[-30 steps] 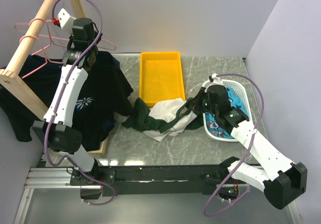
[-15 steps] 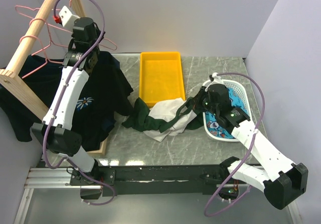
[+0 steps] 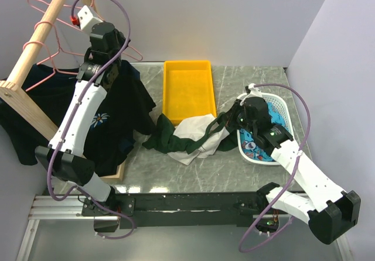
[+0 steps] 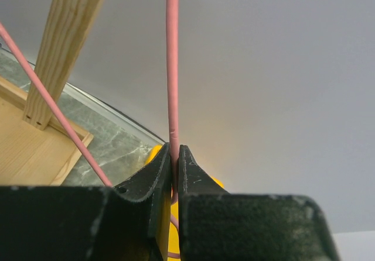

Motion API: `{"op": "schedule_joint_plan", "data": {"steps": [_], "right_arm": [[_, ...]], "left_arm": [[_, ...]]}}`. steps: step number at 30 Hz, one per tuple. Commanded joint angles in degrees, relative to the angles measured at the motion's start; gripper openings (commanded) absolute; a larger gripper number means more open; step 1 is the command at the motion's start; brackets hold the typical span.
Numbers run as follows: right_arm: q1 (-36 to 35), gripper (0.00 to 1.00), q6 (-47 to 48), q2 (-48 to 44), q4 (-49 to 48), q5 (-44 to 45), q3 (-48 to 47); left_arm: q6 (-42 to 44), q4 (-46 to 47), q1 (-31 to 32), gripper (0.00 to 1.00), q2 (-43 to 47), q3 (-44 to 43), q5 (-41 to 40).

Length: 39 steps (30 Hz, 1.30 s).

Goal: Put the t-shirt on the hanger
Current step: Pick up the hanger from the clothesline.

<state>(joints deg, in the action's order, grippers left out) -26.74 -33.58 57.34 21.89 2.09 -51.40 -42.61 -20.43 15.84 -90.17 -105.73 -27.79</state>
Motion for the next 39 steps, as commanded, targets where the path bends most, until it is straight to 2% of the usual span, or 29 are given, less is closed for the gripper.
{"op": "schedule_joint_plan", "data": {"steps": [1,12,20,29,34,35,38,39], "right_arm": [[0.29,0.07,0.36,-2.14,-0.88,0.55,-1.95],[0.29,0.08,0.18,-2.94,-0.53,1.08,-1.95],[0.29,0.07,0.71,-3.2,0.08,2.74,-1.34],[0.2,0.07,1.68,-3.11,0.17,3.36,-0.9],[0.29,0.05,2.56,-3.03,0.26,3.8,-0.2],[0.29,0.05,2.91,-3.2,0.17,3.98,0.07],[0.29,0.04,4.22,-3.55,0.0,3.98,0.68],[0.2,0.04,4.58,-3.64,-0.18,4.06,0.86]], "left_arm": [[2.8,2.94,1.3,0.01,2.37,0.09,-0.33],[-0.8,5.3,4.55,0.01,7.11,5.79,3.97],[-1.42,7.86,11.93,0.01,9.75,9.75,10.21],[-1.78,8.56,21.33,0.01,15.02,18.18,22.25],[-1.16,7.51,27.31,0.01,22.48,26.18,33.39],[-0.9,6.55,28.01,0.01,23.54,28.72,38.72],[-0.1,2.33,31.53,0.01,30.47,35.21,41.32],[-0.28,1.71,32.06,0.01,34.58,37.16,45.59]]}}
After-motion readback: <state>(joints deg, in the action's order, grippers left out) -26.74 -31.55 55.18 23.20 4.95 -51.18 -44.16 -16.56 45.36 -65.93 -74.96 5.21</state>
